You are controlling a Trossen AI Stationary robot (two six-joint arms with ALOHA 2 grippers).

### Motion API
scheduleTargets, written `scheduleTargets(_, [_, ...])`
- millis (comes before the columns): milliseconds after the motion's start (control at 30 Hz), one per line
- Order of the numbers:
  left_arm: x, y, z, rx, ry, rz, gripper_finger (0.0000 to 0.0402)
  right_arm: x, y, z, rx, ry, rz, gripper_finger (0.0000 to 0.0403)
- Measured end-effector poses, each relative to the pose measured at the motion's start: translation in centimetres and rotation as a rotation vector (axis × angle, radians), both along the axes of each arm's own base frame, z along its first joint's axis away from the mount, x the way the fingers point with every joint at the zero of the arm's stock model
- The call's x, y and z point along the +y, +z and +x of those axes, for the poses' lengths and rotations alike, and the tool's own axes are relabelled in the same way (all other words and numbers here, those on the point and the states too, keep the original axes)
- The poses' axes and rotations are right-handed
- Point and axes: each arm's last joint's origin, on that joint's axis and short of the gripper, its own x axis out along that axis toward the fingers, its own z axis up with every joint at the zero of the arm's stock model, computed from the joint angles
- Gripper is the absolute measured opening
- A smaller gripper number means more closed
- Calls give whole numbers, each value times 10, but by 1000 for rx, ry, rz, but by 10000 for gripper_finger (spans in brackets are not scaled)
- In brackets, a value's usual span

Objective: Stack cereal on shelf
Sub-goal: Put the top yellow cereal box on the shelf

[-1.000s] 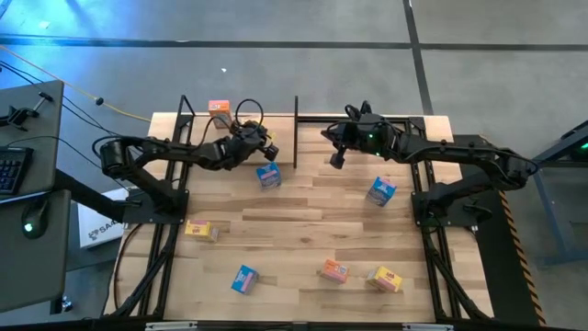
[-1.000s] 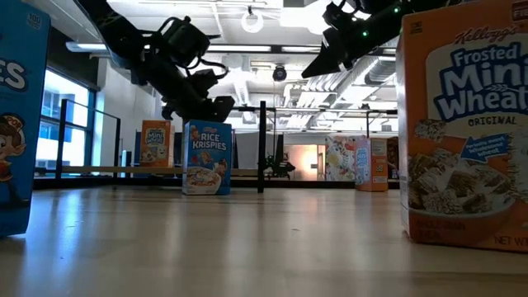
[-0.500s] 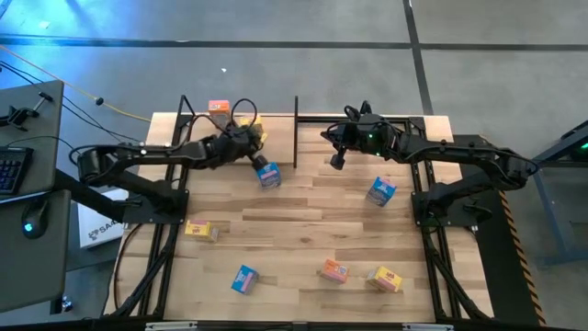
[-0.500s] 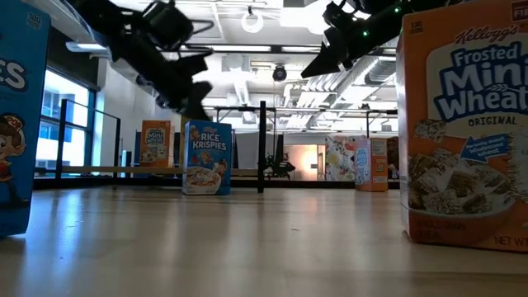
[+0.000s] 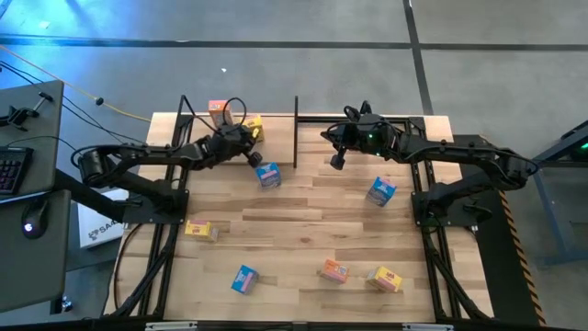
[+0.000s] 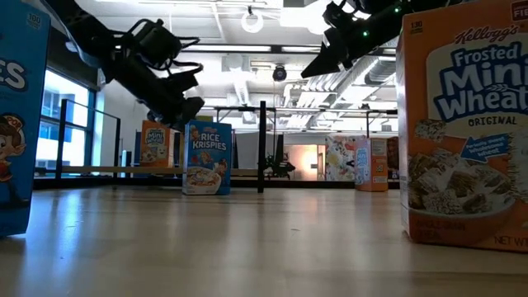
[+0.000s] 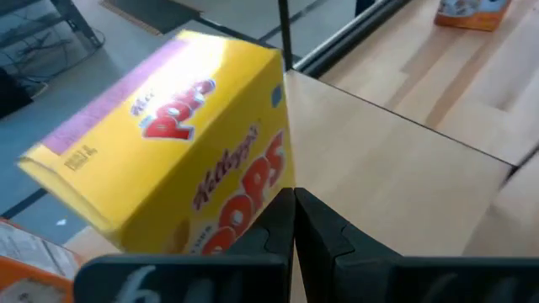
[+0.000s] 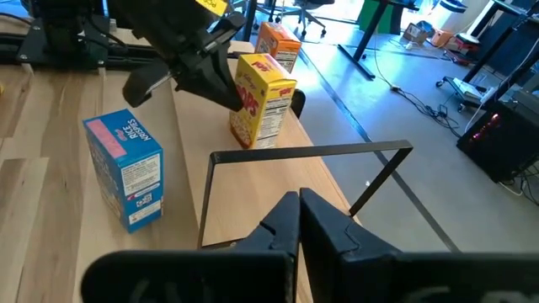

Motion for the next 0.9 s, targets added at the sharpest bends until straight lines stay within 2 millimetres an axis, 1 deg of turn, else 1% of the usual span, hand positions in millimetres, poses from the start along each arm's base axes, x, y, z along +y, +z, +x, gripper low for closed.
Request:
scheduleTargets(533, [19, -11, -5, 28, 73, -3, 0, 0, 0, 0, -1, -1, 3, 0])
scheduleTargets(900, [29, -11, -13, 48, 113, 7, 0, 0, 0, 0, -1, -2, 3, 0])
